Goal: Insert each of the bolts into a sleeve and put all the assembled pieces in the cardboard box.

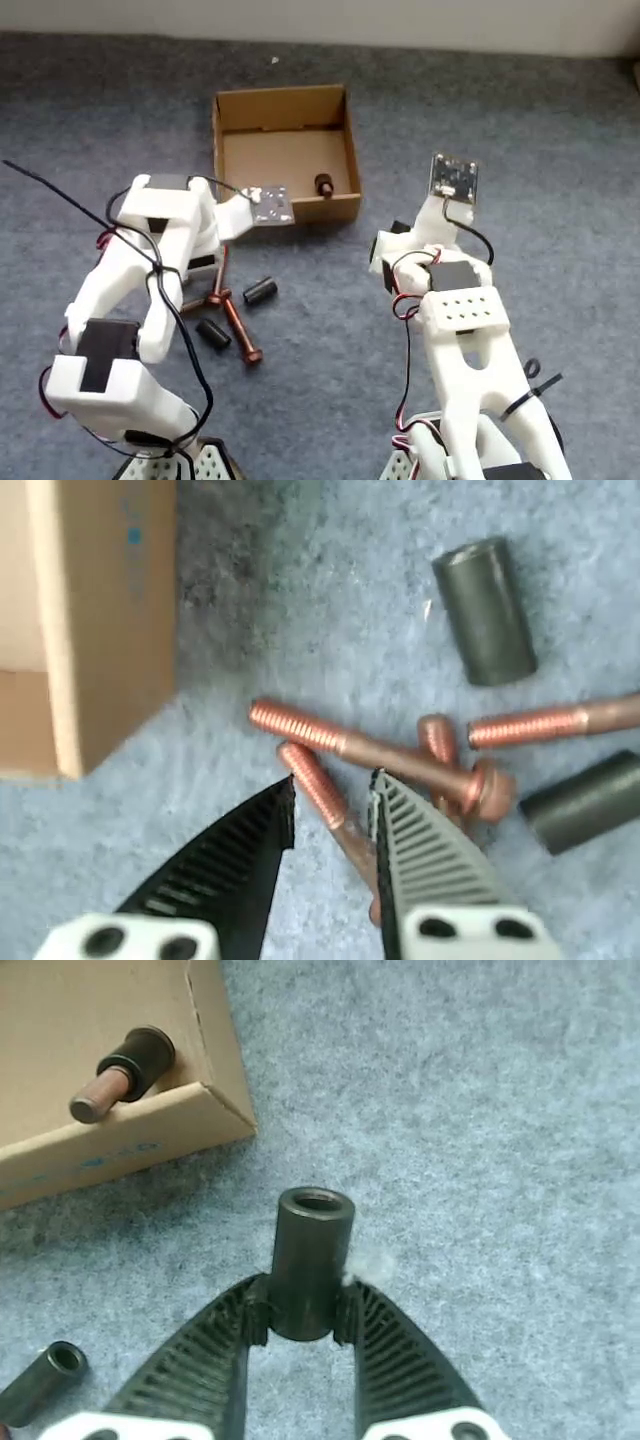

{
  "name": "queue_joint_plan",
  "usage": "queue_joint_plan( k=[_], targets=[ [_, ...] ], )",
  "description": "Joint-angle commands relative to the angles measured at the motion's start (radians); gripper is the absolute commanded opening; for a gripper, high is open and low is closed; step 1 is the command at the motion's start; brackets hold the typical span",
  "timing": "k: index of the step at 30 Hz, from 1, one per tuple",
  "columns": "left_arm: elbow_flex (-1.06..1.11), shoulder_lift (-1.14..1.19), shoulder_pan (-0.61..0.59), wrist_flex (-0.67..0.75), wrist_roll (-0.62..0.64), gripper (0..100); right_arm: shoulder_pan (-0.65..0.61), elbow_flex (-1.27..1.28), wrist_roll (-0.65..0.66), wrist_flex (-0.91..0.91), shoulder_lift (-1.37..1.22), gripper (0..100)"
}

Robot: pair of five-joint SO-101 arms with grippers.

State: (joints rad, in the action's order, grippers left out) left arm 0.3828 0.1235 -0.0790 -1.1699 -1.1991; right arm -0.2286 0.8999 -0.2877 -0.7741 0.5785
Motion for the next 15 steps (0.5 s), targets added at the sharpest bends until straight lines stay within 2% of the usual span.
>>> queue_joint_plan(
  k=[1, 4, 9, 12, 15],
  targets=[
    [-0.021, -0.050, -0.082, -0.008, -0.032, 16, 0.008, -0.005, 0.012, 0.019, 0.036, 0.5],
    [0.015, -0.067, -0.082, -0.014, -0.032, 16, 0.008, -0.005, 0.012, 0.019, 0.036, 0.5],
    [0.166, -0.117, 0.021, -0.008, -0.012, 15, 0.008, -0.005, 0.012, 0.019, 0.036, 0.5],
    [0.232, -0.183, 0.111, 0.012, 0.101, 15, 0.008, -0.005, 0.012, 0.019, 0.036, 0.5],
    [0.259, -0.242, 0.205, 0.095, 0.279, 15, 0.008, -0.005, 0.012, 0.019, 0.036, 0.5]
  ],
)
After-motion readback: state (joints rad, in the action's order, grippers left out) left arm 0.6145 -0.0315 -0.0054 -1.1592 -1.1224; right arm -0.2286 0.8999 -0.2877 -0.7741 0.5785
